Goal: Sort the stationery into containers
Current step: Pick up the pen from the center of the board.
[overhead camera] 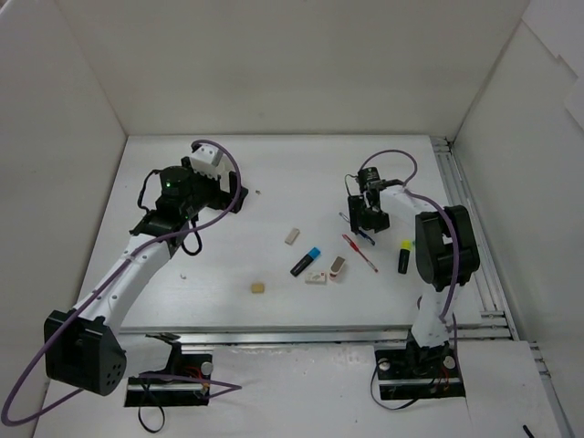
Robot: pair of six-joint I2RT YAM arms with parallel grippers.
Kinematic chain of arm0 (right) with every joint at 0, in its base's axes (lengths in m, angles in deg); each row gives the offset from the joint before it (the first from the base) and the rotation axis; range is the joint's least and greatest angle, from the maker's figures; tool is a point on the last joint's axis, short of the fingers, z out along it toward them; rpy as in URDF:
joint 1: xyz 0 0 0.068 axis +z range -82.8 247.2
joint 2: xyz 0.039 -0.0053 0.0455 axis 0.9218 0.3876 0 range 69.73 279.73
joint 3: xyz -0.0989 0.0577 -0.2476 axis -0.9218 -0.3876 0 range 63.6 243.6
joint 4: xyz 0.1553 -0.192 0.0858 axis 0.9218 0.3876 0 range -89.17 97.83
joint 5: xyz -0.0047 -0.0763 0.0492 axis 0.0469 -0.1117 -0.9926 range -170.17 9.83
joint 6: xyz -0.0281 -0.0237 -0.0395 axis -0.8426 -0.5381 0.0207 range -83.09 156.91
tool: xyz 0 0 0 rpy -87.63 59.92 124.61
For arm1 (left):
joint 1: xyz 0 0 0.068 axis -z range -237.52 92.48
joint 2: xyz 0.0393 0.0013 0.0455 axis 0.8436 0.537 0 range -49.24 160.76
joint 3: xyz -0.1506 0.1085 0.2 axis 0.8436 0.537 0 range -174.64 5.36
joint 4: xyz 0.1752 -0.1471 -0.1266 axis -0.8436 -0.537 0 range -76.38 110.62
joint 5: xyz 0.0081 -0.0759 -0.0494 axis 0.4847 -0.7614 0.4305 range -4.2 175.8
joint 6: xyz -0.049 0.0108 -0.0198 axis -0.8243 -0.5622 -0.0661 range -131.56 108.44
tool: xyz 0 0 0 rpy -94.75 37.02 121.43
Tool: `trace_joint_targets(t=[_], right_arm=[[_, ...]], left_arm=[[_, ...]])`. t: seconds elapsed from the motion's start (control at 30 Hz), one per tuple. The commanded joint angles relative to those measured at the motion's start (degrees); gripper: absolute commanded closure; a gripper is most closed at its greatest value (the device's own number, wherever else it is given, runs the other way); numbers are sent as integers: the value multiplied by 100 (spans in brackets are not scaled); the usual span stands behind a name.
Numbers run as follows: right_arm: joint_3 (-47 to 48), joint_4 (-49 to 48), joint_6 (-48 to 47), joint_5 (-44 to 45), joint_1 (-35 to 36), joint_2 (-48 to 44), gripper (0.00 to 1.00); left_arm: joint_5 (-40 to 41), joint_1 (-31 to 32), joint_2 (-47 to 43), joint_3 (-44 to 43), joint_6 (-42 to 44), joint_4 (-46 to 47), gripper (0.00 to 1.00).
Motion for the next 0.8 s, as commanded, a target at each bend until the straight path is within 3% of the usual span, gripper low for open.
trace_joint_targets(t=[0.0, 0.17, 0.33, 0.5, 0.6, 0.77], right_arm=[[-224, 159, -87, -40, 0, -338, 46], [-479, 159, -113, -293, -9, -549, 78], [-435, 167, -227, -514, 0, -575, 100], [-120, 334, -123, -918, -18, -847, 100], [22, 694, 203, -1874, -105, -1216, 100], [-311, 985, 931, -4474, -176, -1850, 100]], left_arm=[[62, 58, -162, -161, 110, 167, 0], [-61, 110, -161, -214, 66, 149, 0], [-175, 233, -179, -231, 285, 123, 0], [-623, 628, -258, -161, 1303, 97, 0], [-816, 848, -293, -126, 1761, 44, 0], [-1195, 1208, -92, -257, 2235, -113, 0]])
